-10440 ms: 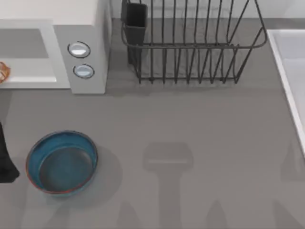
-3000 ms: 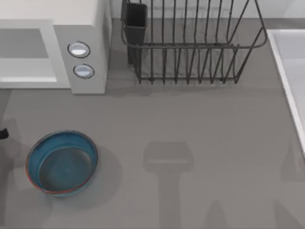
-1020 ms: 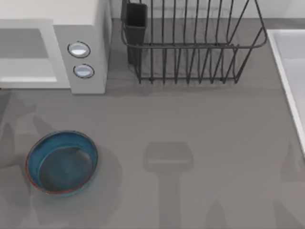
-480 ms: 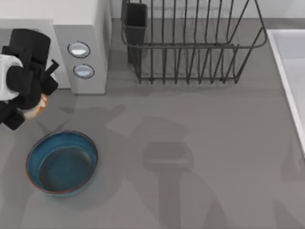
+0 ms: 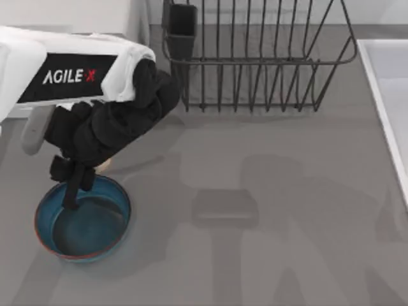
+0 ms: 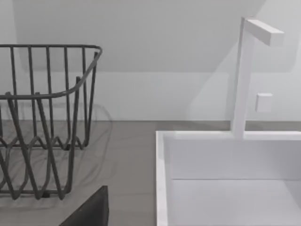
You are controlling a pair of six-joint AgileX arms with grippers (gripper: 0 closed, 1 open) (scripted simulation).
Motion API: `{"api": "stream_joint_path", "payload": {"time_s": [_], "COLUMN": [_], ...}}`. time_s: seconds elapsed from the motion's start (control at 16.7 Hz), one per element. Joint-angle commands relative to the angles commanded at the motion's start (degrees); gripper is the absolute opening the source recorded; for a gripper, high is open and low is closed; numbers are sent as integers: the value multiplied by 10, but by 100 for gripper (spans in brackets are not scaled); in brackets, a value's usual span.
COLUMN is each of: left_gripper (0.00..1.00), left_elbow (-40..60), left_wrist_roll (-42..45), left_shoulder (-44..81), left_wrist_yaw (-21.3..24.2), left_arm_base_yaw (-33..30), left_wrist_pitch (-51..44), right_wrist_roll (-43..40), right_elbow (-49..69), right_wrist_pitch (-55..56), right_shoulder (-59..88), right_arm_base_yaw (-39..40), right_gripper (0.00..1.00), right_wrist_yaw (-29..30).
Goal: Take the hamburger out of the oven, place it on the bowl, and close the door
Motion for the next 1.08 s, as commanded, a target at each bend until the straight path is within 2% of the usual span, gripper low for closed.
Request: {"api": "stream_joint_path", "payload": {"time_s": [0.24, 0.48, 0.66, 1.08], "left_gripper": [0, 0, 0, 0], "left_elbow": [74, 113, 124, 152], "left_wrist_roll": [-229, -363, -402, -388], "left_shoulder": [83, 140, 159, 181], "left_wrist_yaw": [-27, -35, -35, -38], "left_arm_base_yaw": [-57, -88, -96, -87], "left_wrist_pitch": [-198, -310, -339, -312], "right_wrist_roll": [0, 0, 0, 0], "right_elbow": [0, 0, 0, 0], "right_wrist_pitch": [0, 0, 0, 0], "right_shoulder": [0, 0, 0, 0], "right_arm_base_yaw": [0, 0, 0, 0], "right_gripper": [100, 100, 100, 100], "right_wrist_yaw": [0, 0, 0, 0]}}
